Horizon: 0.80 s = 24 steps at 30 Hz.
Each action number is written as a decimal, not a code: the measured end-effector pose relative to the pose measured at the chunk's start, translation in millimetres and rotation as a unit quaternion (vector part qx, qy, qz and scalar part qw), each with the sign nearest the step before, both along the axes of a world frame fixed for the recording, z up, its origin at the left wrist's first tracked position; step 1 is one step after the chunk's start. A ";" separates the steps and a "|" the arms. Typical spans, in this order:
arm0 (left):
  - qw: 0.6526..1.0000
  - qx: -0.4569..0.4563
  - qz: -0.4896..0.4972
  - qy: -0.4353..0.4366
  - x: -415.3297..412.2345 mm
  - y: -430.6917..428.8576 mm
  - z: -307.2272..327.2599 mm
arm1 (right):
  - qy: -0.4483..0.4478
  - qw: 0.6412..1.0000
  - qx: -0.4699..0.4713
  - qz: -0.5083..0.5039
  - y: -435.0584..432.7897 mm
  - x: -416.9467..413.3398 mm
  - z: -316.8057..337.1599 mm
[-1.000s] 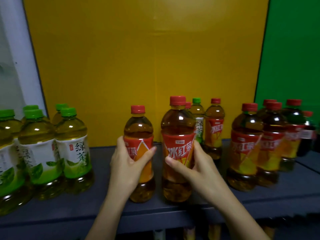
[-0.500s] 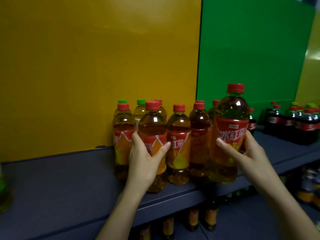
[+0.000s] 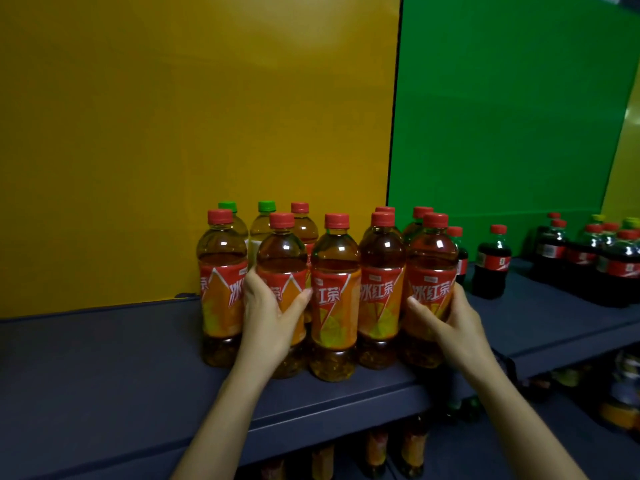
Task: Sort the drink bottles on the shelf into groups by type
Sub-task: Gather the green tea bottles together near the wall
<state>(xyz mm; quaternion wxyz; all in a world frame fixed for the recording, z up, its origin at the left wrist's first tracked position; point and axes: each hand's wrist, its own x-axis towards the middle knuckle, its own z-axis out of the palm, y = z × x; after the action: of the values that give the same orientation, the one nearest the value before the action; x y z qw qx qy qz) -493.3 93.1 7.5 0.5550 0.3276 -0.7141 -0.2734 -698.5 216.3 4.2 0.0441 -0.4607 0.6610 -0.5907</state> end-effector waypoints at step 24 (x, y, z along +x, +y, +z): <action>0.988 -0.114 0.103 0.014 106.6 -39.3 81.1 | 0.264 0.948 -0.125 0.129 -48.9 125.1 139.7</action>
<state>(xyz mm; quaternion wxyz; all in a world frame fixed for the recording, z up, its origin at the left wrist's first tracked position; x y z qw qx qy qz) -386.7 53.8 88.6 0.6239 0.3303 -0.6950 -0.1363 -573.4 167.4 143.8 -0.1144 -0.6832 0.5047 -0.5152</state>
